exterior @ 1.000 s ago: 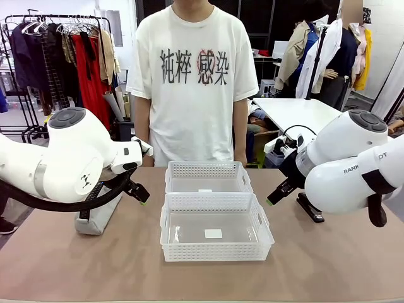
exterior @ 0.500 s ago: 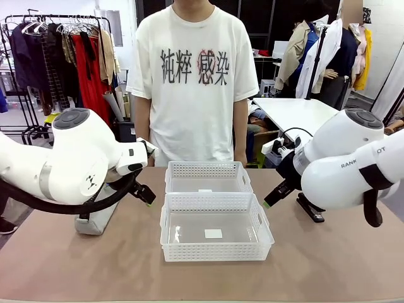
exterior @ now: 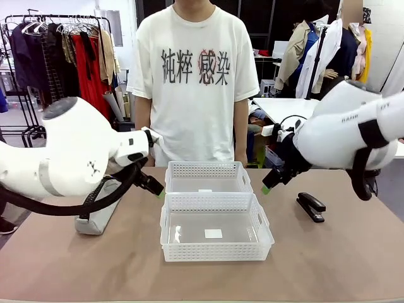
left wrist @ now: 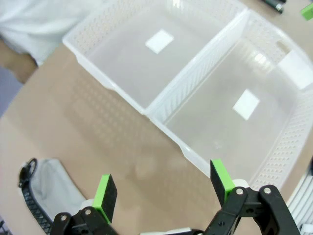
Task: Distribute items into two baskets.
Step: Pick up the Pencil pouch that the person points to.
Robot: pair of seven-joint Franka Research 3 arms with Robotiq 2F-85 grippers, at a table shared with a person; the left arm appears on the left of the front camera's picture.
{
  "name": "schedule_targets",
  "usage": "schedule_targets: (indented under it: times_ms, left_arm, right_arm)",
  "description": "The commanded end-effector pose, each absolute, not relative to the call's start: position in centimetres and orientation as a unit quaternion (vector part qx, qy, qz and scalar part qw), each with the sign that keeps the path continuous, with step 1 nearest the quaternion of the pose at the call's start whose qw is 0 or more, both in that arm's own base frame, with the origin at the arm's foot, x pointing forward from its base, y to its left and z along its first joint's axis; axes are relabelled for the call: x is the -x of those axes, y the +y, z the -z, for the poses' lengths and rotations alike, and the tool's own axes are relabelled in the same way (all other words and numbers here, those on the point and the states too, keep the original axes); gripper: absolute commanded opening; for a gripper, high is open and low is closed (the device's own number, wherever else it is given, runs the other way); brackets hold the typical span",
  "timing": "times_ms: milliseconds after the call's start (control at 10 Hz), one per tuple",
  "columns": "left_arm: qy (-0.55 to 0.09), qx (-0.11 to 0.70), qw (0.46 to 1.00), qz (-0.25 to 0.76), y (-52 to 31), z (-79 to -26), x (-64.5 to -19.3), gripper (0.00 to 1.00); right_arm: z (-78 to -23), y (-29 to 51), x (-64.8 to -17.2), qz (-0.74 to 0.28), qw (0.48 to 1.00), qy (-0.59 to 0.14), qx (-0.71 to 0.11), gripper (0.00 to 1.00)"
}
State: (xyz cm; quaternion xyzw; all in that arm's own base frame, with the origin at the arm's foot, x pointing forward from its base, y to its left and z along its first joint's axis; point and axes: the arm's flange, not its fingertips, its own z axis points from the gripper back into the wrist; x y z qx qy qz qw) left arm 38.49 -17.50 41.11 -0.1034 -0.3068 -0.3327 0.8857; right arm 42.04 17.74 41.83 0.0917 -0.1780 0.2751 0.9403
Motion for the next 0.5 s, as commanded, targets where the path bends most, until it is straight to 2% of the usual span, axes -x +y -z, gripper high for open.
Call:
schedule_targets:
  times_ms: [0,100,200,300,400]
  left_arm:
    - [-0.332,0.151,0.860,0.358,-12.4,-40.3,-35.3,1.00]
    - [-0.324,0.147,0.862,0.362,-11.3,-40.8,-34.7,1.00]
    - [-0.304,0.103,0.870,0.375,-11.1,-40.9,-34.6,1.00]
    - [-0.331,0.133,0.867,0.347,-15.0,-43.3,-38.7,1.00]
    - [-0.331,0.133,0.867,0.347,-15.0,-43.3,-38.7,1.00]
  right_arm:
    - [-43.1,17.6,-44.6,-0.270,0.946,-0.137,-0.118,1.00]
    - [-43.2,17.8,-45.2,-0.268,0.945,-0.143,-0.122,1.00]
    - [-42.7,17.9,-45.1,-0.271,0.939,-0.167,-0.129,1.00]
    - [-43.1,17.7,-43.8,-0.263,0.948,-0.145,-0.107,1.00]
    - [-43.1,17.7,-43.8,-0.263,0.948,-0.145,-0.107,1.00]
